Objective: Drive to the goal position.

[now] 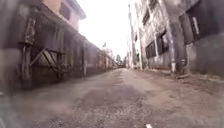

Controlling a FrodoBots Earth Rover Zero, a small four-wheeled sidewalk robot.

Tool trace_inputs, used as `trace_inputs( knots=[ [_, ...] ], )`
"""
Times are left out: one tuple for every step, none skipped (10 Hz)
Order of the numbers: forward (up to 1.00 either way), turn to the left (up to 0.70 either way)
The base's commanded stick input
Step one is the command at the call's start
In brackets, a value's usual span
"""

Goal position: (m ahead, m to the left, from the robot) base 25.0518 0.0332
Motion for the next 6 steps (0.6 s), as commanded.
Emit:
trace_inputs(
  knots=[
    [1.0, 0.0],
    [1.0, 0.0],
    [1.0, 0.0],
    [1.0, 0.0],
    [1.0, 0.0],
    [1.0, 0.0]
  ],
)
